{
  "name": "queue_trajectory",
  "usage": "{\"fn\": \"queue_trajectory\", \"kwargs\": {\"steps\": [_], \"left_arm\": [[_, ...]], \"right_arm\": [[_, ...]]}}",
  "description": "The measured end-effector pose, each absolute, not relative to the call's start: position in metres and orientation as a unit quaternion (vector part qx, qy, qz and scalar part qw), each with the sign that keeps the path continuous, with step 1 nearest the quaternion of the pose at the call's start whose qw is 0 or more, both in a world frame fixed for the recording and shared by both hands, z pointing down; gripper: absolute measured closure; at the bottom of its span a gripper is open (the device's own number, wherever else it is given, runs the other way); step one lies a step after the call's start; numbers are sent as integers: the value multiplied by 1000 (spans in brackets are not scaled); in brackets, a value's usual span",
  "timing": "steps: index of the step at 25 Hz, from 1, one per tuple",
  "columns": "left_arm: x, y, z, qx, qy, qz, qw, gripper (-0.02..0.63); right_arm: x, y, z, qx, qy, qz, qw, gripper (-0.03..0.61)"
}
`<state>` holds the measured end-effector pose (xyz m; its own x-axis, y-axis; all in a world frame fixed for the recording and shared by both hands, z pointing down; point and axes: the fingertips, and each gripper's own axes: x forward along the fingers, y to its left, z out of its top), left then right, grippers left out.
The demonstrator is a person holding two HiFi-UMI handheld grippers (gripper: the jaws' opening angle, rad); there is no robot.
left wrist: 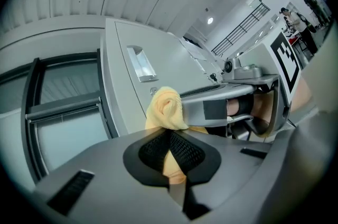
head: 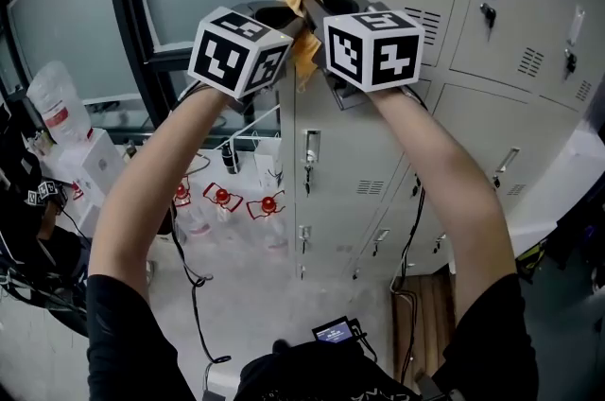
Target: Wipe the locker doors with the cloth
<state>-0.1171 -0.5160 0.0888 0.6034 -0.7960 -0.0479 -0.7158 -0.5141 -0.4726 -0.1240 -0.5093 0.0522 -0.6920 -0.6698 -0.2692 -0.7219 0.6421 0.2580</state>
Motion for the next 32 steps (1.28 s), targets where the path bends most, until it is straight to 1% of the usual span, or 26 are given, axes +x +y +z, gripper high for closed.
{"fn": "queue_trajectory", "kwargs": {"steps": [8, 19, 32], "left_arm": [[-110, -517, 91, -865, 432, -91, 238, 594], [-68, -518, 94, -869, 426, -94, 234, 594], [23, -518, 97, -887, 383, -88, 241, 594]], "right_arm": [[-118, -510, 54, -392, 898, 187, 67, 528], [-76, -512, 58, -404, 894, 185, 65, 528], [15, -513, 60, -441, 876, 184, 65, 528]]}}
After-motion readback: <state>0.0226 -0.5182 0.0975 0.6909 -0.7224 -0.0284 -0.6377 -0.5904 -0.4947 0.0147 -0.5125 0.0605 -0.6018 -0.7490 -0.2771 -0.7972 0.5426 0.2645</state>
